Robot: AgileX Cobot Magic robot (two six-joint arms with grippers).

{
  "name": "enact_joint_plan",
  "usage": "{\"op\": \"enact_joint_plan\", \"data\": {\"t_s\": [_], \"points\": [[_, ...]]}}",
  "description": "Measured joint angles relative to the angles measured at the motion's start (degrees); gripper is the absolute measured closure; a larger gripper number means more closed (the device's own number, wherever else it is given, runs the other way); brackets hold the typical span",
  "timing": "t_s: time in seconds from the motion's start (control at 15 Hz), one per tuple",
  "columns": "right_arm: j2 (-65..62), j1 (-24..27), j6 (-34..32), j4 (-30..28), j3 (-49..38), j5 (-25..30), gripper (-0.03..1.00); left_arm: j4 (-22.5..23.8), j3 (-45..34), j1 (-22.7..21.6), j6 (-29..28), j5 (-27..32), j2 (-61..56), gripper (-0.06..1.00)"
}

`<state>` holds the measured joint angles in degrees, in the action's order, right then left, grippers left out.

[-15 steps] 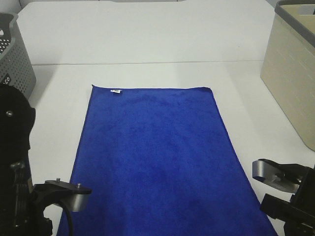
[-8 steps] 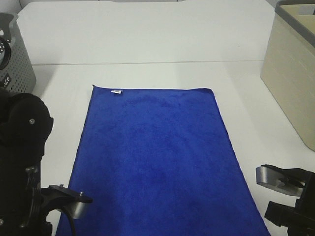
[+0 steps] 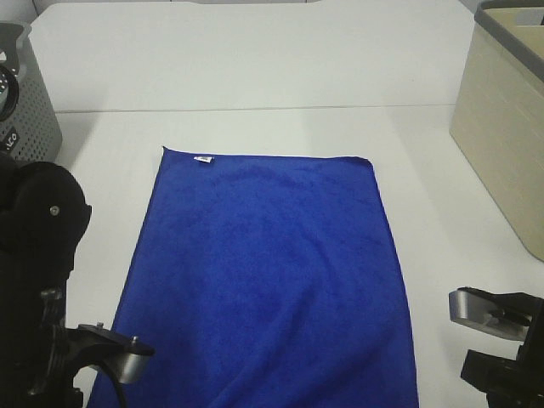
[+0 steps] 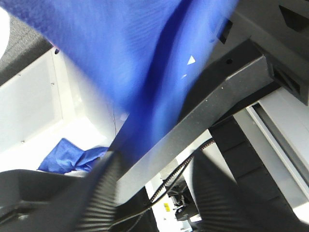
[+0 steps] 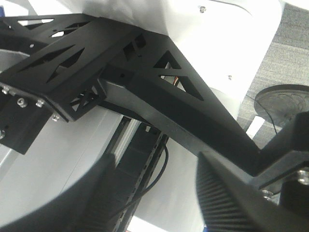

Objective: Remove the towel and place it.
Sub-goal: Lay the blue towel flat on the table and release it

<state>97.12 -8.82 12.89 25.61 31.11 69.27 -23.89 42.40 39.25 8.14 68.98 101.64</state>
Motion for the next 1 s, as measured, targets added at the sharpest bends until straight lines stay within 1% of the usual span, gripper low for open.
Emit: {"op": "enact_joint_plan", "data": {"t_s": [0.07, 0.13, 0.2, 0.47, 0.6, 0.67, 0.73, 0.8, 0.93, 1.0], "points": [[0.0, 0.1, -0.4, -0.2, 0.0, 0.0, 0.38, -0.1, 0.0, 0.0, -0.3, 0.1, 0.0, 0.39], [0.0, 0.1, -0.5, -0.2, 0.0, 0.0, 0.35, -0.2, 0.0, 0.0, -0.4, 0.2, 0.0, 0.36], [0.0, 0.1, -0.5, -0.2, 0.0, 0.0, 0.34, -0.2, 0.0, 0.0, -0.7, 0.2, 0.0, 0.34], [0.0, 0.1, -1.0, -0.3, 8.0, 0.1, 0.33, -0.1, 7.2, 0.0, -1.5, 0.3, 0.0, 0.33], [0.1, 0.1, -0.9, -0.5, 15.9, 0.1, 0.33, 2.6, 12.0, -0.3, -3.0, 0.4, 0.0, 0.33], [0.1, 0.1, -0.9, -1.1, 19.4, 0.2, 0.33, 4.0, 14.2, -1.2, -3.9, 0.5, 0.1, 0.33], [0.1, 0.1, -0.9, -2.1, 22.7, 0.2, 0.33, 6.0, 16.6, -3.0, -4.8, 0.5, 0.1, 0.33], [0.1, 0.1, -1.0, -2.5, 24.2, 0.2, 0.33, 7.0, 17.5, -4.0, -5.3, 0.5, 0.1, 0.33], [0.4, 0.2, -1.0, -3.4, 31.9, 0.1, 0.33, 10.7, 22.6, -10.3, -6.4, 0.5, 0.1, 0.33], [1.5, 0.2, -1.0, -3.4, 35.8, -0.1, 0.33, 11.5, 25.0, -13.8, -6.4, 0.5, 0.2, 0.33]]}}
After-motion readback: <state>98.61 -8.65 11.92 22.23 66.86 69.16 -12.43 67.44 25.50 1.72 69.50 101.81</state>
